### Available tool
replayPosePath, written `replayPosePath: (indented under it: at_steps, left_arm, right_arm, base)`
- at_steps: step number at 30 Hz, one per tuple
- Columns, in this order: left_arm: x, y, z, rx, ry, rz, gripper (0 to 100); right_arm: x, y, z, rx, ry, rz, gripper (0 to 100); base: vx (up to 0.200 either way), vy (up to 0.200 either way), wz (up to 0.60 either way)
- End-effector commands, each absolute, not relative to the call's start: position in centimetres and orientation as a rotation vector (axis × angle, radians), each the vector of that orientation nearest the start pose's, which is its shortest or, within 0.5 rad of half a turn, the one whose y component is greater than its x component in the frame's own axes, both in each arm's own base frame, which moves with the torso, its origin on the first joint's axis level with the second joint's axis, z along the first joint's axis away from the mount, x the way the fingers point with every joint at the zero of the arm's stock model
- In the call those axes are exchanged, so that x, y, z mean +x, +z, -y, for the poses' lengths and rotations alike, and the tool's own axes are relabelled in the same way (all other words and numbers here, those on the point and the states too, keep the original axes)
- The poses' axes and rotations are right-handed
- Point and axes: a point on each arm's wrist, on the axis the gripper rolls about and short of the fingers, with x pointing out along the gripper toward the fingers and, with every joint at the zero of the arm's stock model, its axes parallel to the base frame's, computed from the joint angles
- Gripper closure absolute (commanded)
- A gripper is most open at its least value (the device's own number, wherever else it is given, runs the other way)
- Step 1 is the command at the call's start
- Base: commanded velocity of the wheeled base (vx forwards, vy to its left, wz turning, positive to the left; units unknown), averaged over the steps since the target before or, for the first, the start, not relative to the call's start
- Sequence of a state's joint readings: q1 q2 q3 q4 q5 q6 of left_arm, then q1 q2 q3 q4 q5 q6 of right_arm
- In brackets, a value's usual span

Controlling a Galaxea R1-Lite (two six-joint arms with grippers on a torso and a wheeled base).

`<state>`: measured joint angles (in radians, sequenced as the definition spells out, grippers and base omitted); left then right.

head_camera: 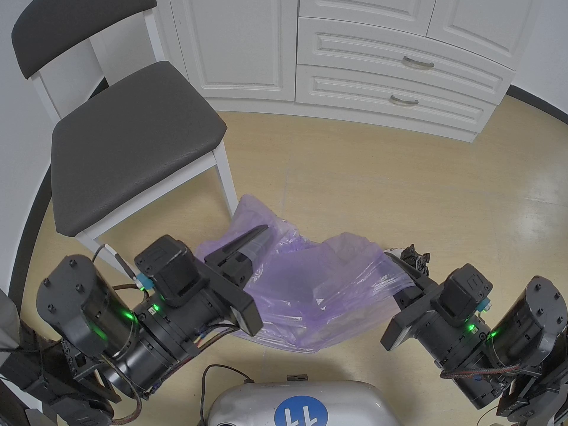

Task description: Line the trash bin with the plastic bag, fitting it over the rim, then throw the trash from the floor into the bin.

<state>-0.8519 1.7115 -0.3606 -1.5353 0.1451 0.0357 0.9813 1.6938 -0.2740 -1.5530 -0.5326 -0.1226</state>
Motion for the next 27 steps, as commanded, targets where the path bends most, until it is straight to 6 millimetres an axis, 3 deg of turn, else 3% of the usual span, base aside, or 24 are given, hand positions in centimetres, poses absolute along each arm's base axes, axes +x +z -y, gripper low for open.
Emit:
replayPosePath:
  at_steps: [1, 8, 16, 27]
  left_arm:
    - [16.9, 15.6, 20.1, -0.074, -0.72, 0.152, 100]
    - [16.7, 15.1, 21.3, -0.125, -0.738, 0.117, 100]
    - [16.3, 14.8, 21.6, -0.122, -0.733, 0.103, 100]
    - [16.5, 13.6, 21.8, -0.106, -0.729, 0.056, 100]
  right_arm:
    - [14.1, 15.7, -20.3, 0.047, 0.469, 0.153, 100]
    - [14.2, 16.1, -21.5, 0.137, 0.494, 0.151, 100]
    - [15.1, 14.3, -23.2, 0.183, 0.502, 0.085, 100]
    - [15.7, 13.2, -23.2, 0.172, 0.473, 0.053, 100]
  base:
    - [0.0, 0.0, 0.0]
    - [0.0, 0.0, 0.0]
    - [0.0, 0.0, 0.0]
    - [0.0, 0.0, 0.0]
